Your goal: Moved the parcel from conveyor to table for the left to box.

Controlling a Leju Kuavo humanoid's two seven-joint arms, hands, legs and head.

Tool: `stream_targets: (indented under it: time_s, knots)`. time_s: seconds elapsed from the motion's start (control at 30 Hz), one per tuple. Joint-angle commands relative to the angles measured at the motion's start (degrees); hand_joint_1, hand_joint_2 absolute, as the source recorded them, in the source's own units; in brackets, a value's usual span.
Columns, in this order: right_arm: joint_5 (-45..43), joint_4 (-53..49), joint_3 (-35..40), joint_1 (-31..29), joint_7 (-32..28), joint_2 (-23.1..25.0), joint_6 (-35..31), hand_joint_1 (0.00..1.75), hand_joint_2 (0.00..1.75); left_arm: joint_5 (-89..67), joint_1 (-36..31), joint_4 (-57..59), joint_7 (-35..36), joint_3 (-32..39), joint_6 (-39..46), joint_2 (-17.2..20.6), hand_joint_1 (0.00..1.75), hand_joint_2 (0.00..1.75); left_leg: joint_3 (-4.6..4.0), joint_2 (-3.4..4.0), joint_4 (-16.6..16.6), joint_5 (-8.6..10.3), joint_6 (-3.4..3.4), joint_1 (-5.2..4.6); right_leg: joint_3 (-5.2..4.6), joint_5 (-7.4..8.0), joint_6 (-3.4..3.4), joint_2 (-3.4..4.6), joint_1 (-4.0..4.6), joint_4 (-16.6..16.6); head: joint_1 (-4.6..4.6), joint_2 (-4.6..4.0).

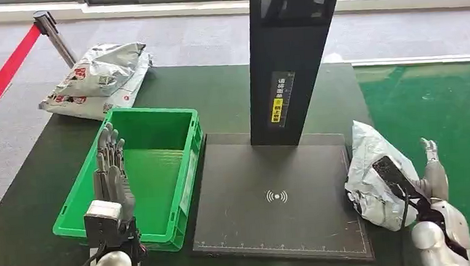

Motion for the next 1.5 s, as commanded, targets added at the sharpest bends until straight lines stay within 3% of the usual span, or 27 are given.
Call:
stream_targets:
  time_s: [0.03, 0.2, 0.23, 0.3, 0.4, 0.6, 0.63, 0.67, 0.87, 1.03, 1.5]
  knots:
    - [0.68, 13.78, 5.49, -5.55, -0.06, -0.02, -0.22, 0.0, 0.0, 0.0, -1.31, 3.64, -0.08, -2.38, -0.43, 1.58, 0.0, 0.0, 0.1, 0.09, -0.06, -0.01, 0.0, 0.02, 0.07, 0.04, -0.01, 0.15, 0.02, -0.08, 0.0, 0.0]
    - [0.68, 14.47, 5.68, -5.92, 0.15, -0.18, -0.3, 0.0, 0.0, 0.01, -1.74, 4.02, -0.08, -2.33, -0.48, 1.52, 0.0, 0.0, 0.09, 0.06, -0.09, 0.02, 0.0, 0.01, 0.04, 0.06, -0.02, 0.17, 0.02, -0.1, 0.0, 0.0]
    - [1.53, 16.65, 7.21, -6.93, 2.62, -1.07, 3.94, 0.0, 0.0, 0.01, -2.42, 4.47, -0.01, -2.68, -0.72, 1.8, 0.0, 0.0, 0.06, 0.03, -0.06, 0.01, 0.0, 0.01, 0.03, 0.04, -0.02, 0.12, 0.03, -0.06, 0.0, 0.0]
    - [1.36, 19.88, 8.43, -9.02, 2.87, -1.33, 5.44, 0.0, 0.0, 0.17, -4.6, 6.04, 0.43, -2.81, -1.14, 1.5, 0.0, 0.0, 0.02, 0.01, -0.03, 0.02, 0.0, 0.02, 0.01, 0.04, -0.01, 0.09, 0.03, -0.05, 0.0, 0.0]
    - [1.46, 24.32, 9.73, -12.58, 2.25, 0.01, 4.34, 0.0, 0.0, 0.26, -5.79, 6.91, 0.84, -2.8, -1.24, 1.81, 0.0, 0.0, 0.01, 0.09, -0.01, 0.02, 0.01, 0.02, -0.02, 0.08, -0.01, 0.18, 0.04, -0.04, 0.0, 0.0]
    - [-0.16, 25.48, 10.26, -13.02, 0.16, 0.89, 4.48, 0.0, 0.0, 0.39, -5.49, 7.22, 0.85, -3.08, -1.09, 2.48, 0.0, 0.0, 0.06, 0.05, -0.04, 0.03, 0.0, 0.01, 0.02, 0.08, -0.02, 0.15, 0.0, -0.04, 0.0, 0.0]
    - [-6.52, 25.75, 8.8, -12.81, -5.37, 2.54, 10.65, 0.51, 1.75, 0.68, -5.51, 7.66, 0.91, -3.21, -1.03, 2.78, 0.0, 0.0, 0.07, 0.05, -0.06, 0.05, 0.01, 0.0, 0.02, 0.08, -0.01, 0.14, -0.01, -0.05, 0.0, 0.0]
    - [-7.0, 23.73, 10.57, -11.4, -5.49, 2.47, 12.16, 1.75, 1.75, 0.78, -5.45, 7.63, 0.79, -3.31, -0.77, 3.0, 0.0, 0.0, 0.1, 0.07, -0.1, 0.08, 0.03, 0.03, 0.05, 0.11, -0.03, 0.2, 0.02, -0.11, 0.0, 0.0]
    - [-10.89, 17.31, 16.08, -8.53, -4.91, 1.86, 15.87, 1.75, 1.75, 0.7, -4.34, 6.22, 0.93, -2.98, 0.2, 2.97, 0.0, 0.0, 0.11, 0.17, -0.08, 0.01, -0.03, 0.05, 0.04, 0.1, -0.03, 0.27, 0.1, -0.08, -0.04, 0.0]
    - [-11.7, 16.92, 16.85, -8.55, -4.27, 1.34, 16.09, 1.75, 1.75, 0.7, -4.31, 6.29, 1.09, -3.01, 0.37, 2.93, 0.0, 0.0, 0.24, 0.52, -0.11, -0.04, -0.13, 0.08, 0.05, 0.16, -0.11, 0.58, 0.12, -0.09, -0.02, 0.0]
    - [-13.21, 15.63, 17.84, -8.2, -6.19, 1.18, 16.95, 1.75, 1.75, 0.63, -3.99, 5.96, 1.17, -2.89, 0.48, 2.8, 0.0, 0.0, 0.28, 0.42, -0.08, 0.0, -0.18, 0.13, 0.09, 0.17, -0.16, 0.49, 0.15, -0.07, 0.0, 0.0]
